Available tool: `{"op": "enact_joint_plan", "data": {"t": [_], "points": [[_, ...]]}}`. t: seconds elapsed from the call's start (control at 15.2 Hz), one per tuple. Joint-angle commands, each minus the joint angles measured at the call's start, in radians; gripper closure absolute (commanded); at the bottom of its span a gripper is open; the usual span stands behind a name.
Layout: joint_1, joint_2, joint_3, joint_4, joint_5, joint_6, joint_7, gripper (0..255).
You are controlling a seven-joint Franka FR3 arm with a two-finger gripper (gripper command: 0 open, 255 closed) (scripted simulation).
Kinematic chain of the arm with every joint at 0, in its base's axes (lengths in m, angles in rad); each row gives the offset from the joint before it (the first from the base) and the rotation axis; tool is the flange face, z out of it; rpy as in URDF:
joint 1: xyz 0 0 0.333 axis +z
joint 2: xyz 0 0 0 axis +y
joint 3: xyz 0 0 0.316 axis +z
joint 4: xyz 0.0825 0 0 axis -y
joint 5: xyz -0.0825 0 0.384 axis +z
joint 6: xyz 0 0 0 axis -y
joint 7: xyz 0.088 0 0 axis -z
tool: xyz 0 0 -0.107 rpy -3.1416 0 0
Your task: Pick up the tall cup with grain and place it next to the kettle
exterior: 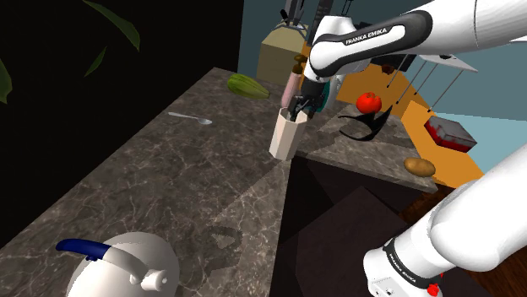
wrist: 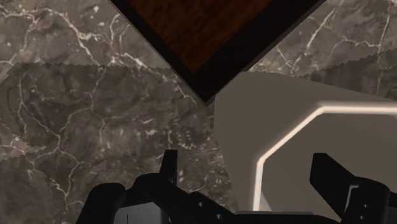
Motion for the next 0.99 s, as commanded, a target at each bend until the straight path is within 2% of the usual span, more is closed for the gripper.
{"op": "enact_joint_plan", "data": {"t": [0.0, 0.4, 0.46, 0.92], "points": [[0.0, 0.007, 0.0, -0.003, 0.001, 0.011, -0.001, 0], [0.0, 0.007, 0.0, -0.003, 0.001, 0.01, -0.001, 0], [0.0, 0.007, 0.0, -0.003, 0.001, 0.01, -0.001, 255], [0.0, 0.007, 0.0, -0.003, 0.001, 0.01, -0.001, 255]]}}
